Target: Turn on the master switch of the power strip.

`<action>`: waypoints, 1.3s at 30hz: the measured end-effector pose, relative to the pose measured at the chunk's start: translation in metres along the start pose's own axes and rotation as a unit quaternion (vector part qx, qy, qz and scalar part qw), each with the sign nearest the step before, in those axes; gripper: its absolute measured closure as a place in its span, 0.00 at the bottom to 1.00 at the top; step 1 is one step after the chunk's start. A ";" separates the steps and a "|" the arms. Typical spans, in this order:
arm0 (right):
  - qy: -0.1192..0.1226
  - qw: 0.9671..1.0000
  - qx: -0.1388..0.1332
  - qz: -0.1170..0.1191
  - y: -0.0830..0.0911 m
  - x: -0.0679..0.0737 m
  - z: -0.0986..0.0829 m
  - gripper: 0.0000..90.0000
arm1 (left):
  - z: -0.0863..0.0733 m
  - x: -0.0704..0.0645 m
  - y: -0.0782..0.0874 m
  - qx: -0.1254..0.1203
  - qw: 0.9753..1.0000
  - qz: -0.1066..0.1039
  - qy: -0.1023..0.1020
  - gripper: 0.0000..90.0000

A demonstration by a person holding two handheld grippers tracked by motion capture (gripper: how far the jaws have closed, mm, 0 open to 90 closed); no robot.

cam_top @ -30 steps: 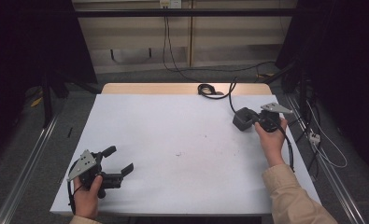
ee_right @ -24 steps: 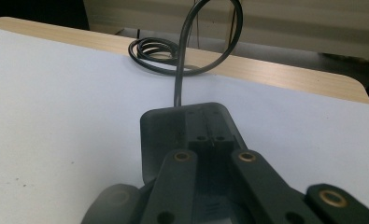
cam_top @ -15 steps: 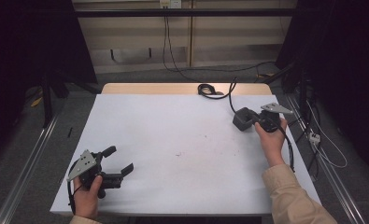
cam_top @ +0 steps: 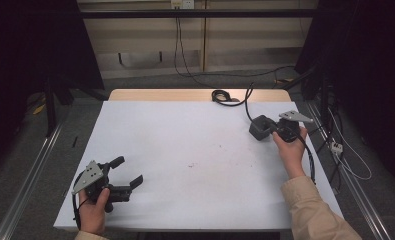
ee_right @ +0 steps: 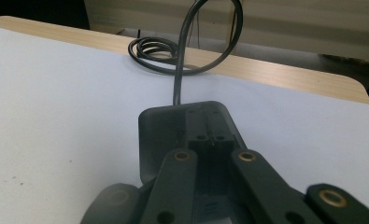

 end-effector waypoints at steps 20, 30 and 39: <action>-0.003 1.000 0.006 -0.002 -0.001 0.000 -0.001 1.00 | 0.001 0.000 0.000 -0.001 1.000 0.001 -0.001 0.03; 0.004 1.000 0.013 -0.003 -0.001 0.000 0.000 1.00 | 0.001 0.000 0.001 -0.001 1.000 0.001 -0.001 0.03; 0.010 1.000 0.013 -0.006 -0.001 0.001 0.000 1.00 | 0.001 -0.001 0.000 -0.002 1.000 0.001 -0.001 0.03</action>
Point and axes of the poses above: each handheld gripper's, and its own axes: y roughly backward along the jaws, z roughly out of its top, x roughly to its left, the point moved 7 cm from there along -y, roughly forward along the jaws, and after that the axes turned 11 degrees about -y, right-handed, at the moved point
